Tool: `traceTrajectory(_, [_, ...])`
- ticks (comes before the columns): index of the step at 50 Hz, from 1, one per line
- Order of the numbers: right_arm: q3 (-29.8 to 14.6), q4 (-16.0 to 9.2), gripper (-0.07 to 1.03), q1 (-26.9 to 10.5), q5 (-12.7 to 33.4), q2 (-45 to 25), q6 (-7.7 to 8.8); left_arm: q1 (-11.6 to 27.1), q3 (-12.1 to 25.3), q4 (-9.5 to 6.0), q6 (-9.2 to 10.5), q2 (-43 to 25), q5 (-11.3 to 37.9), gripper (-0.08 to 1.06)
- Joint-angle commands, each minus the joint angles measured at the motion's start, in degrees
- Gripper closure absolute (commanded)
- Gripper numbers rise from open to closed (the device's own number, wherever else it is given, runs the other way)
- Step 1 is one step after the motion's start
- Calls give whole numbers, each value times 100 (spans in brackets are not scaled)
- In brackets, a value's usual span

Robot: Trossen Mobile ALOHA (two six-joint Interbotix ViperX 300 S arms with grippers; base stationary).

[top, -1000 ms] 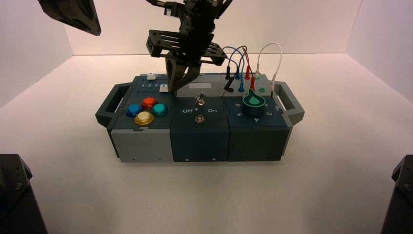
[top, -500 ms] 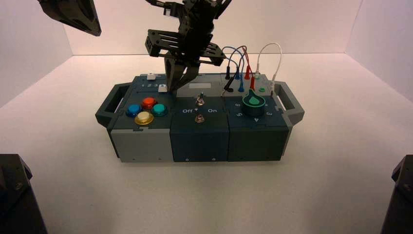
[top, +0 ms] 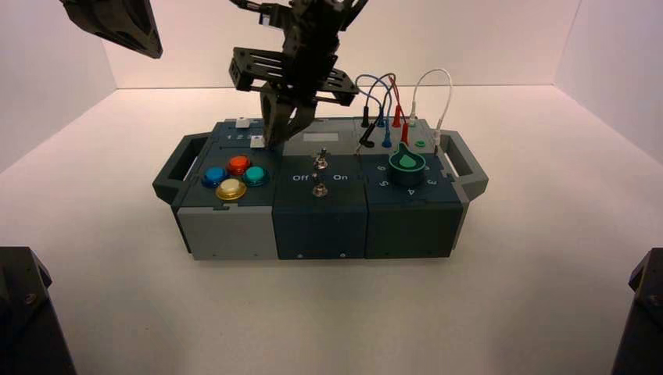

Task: Move the bottom slider to position 4.

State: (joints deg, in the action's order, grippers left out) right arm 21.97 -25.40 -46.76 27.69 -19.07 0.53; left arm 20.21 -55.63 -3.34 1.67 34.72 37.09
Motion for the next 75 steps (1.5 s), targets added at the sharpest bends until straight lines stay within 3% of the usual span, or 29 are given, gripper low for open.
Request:
traceTrajectory(1, [-132,-26,99,-44,9,44,0,-26,202,9,-18,0,-18,101])
traceTrajectory(39, [229,-9,99,0,53,404,0,-18,202,9,-26,-53,9,101])
traceTrajectory(75, [-246,-123,99,-316,158,396,-53,-18,237,9,-26,-105,53,101])
